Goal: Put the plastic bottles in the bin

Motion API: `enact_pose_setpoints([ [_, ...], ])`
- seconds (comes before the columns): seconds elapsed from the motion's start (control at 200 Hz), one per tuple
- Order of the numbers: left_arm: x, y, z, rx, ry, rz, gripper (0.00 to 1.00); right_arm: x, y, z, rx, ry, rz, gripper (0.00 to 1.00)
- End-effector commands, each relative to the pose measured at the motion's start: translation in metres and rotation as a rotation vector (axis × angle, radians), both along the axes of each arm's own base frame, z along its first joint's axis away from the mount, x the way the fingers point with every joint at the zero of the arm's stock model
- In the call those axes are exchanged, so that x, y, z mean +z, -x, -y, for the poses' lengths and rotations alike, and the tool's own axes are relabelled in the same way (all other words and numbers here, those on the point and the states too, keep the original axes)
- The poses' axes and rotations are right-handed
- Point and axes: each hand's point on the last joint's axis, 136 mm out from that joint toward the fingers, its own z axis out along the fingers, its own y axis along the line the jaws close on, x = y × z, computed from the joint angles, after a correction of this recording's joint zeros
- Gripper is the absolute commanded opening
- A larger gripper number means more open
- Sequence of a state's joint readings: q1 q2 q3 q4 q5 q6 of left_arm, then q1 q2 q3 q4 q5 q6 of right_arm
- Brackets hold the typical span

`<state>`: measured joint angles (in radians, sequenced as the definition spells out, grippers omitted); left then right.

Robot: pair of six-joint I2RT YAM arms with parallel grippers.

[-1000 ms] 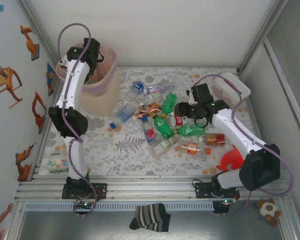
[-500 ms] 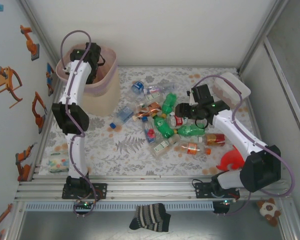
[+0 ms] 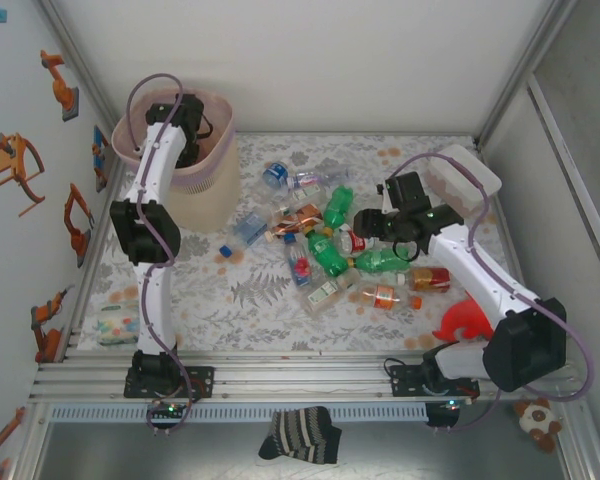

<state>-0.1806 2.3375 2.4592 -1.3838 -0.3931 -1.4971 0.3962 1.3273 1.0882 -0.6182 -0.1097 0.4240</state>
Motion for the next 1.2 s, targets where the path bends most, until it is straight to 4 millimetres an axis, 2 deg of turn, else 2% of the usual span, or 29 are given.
enact_pose_setpoints([
  [0.0,0.016,-0.004,0.004,-0.005,0.039,0.043,0.70,0.006,0.003,0.004,-0.024,0.013,0.013,0.69],
  [0.215,0.046,-0.005,0.007,-0.017,0.066,0.125,0.81,0.013,0.001,0.007,-0.031,0.021,0.034,0.69],
  [0.521,0.094,-0.006,0.014,-0.096,0.096,0.259,0.80,0.011,0.002,0.008,-0.033,0.035,0.017,0.69],
  [0.656,0.130,-0.005,0.016,-0.218,-0.029,0.333,0.80,0.009,0.005,0.006,-0.046,0.011,-0.004,0.69],
  [0.891,0.186,-0.009,0.054,-0.580,-0.201,0.563,0.79,-0.003,0.015,-0.002,-0.112,-0.046,-0.075,0.68],
  [1.082,0.206,0.018,0.085,-0.850,-0.281,0.836,0.78,-0.013,0.032,-0.010,-0.037,0.014,-0.105,0.67],
  [1.192,0.209,0.041,0.106,-1.061,-0.294,0.880,0.80,-0.018,0.038,-0.008,0.014,0.080,-0.120,0.67],
])
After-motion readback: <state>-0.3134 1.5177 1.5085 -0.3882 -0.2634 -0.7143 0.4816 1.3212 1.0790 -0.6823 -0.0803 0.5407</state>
